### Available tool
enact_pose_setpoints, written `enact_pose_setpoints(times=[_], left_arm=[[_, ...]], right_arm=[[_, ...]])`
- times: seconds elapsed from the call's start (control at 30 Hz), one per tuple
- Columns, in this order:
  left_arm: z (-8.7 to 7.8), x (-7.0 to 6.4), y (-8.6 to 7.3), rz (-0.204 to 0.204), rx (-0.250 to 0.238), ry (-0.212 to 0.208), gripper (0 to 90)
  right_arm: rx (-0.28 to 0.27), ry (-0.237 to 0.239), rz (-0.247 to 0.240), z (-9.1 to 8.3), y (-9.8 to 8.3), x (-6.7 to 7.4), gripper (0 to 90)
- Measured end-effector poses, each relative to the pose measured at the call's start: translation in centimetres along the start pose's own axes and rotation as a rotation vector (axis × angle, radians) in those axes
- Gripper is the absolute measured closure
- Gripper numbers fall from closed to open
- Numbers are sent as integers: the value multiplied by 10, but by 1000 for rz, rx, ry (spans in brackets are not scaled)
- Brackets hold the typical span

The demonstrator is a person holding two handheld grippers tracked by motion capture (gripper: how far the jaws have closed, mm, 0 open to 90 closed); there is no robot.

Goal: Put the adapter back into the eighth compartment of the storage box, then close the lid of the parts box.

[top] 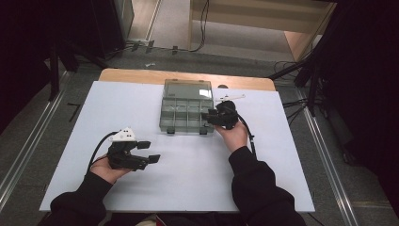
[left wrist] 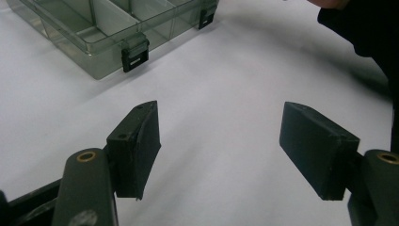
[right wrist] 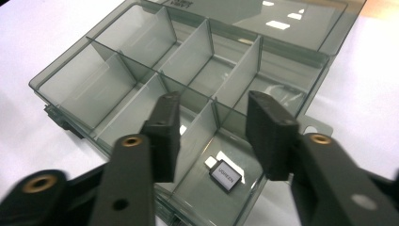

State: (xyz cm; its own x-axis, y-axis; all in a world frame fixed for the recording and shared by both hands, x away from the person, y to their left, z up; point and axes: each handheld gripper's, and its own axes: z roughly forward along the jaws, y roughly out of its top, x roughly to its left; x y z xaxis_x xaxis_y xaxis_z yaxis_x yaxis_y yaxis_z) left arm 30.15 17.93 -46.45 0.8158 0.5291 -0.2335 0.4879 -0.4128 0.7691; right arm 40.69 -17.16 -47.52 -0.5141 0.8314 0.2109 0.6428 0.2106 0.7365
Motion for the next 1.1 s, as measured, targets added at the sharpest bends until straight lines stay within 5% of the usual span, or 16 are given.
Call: enact_pose_setpoints(times=[0.3,0.5,0.67,1.1], left_arm=[[0,1,0,-12,-5,4,300],[-1,3,1,-23,-10,10,300],[-2,4,3,-70,-29,-10,300],[6,6,13,-87,-33,23,299]], right_arm=[[9,25,20,1,-2,-3,415],[6,54,42,-1,-2,-2,390],[12,67,33,-5,-4,1,378],[-1,67,31,-20,-15,2,378]])
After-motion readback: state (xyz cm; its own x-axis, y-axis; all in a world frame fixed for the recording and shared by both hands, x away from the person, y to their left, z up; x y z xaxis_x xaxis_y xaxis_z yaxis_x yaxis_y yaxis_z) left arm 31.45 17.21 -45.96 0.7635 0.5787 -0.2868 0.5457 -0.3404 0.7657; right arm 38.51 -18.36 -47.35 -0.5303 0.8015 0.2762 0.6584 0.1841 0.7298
